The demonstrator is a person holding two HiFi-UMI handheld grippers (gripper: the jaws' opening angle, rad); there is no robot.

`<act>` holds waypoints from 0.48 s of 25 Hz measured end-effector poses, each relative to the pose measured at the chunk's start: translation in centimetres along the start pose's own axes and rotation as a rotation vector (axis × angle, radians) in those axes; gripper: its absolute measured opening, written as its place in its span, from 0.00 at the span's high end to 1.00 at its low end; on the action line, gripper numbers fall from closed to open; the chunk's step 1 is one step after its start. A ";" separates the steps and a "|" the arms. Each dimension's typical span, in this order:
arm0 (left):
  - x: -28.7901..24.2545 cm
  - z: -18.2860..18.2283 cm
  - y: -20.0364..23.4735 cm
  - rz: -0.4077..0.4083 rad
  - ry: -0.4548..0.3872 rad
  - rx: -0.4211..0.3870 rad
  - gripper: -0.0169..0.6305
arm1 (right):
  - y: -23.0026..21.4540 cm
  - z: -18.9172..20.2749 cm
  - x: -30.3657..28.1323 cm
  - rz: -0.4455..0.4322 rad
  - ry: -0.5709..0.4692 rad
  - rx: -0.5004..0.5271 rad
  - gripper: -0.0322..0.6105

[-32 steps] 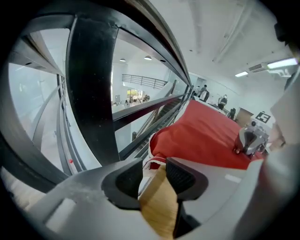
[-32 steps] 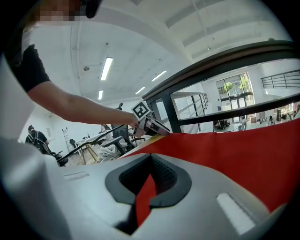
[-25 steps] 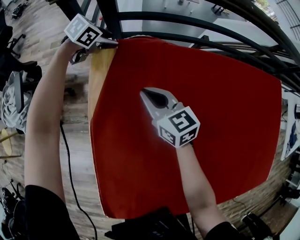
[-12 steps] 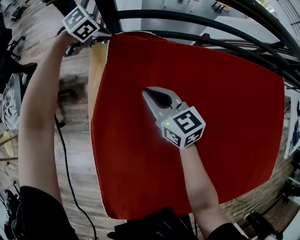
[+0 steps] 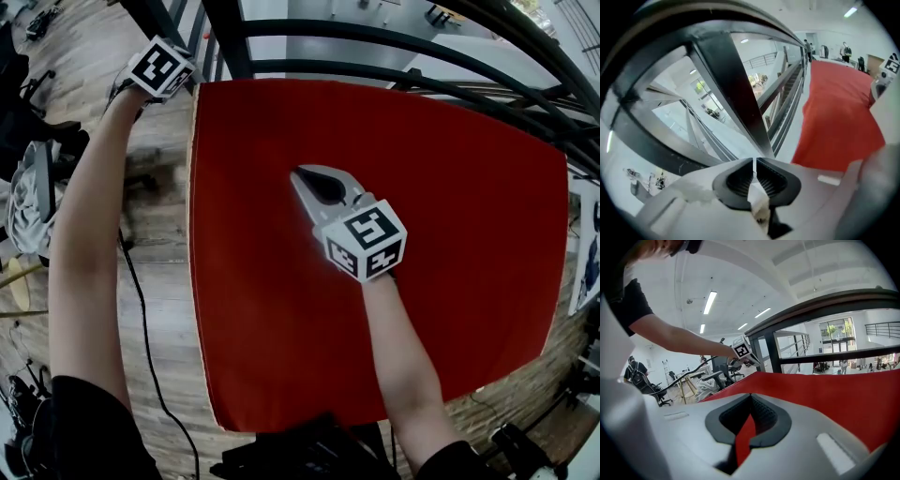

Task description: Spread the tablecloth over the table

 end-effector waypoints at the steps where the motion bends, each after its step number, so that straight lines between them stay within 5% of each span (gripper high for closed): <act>1: 0.7 0.2 -0.5 -0.006 -0.050 0.036 0.93 | 0.0 0.0 -0.3 0.007 0.007 0.009 0.94; 7: 6.4 -0.6 -7.9 0.087 -0.415 0.259 0.96 | 0.2 0.1 -0.3 0.055 0.045 0.054 0.93; 12: 10.8 -3.2 -16.5 0.166 -0.506 0.281 0.96 | 0.1 0.4 6.1 0.117 0.002 -0.047 0.93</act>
Point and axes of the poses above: the fingertips, and each gripper's own axes: x backward along the fingers, y to its left, z out of its underside, the point moved 7 cm from there along x, backward along the fingers, and after that the axes turned 3 degrees about -x, right-handed, at the moved point
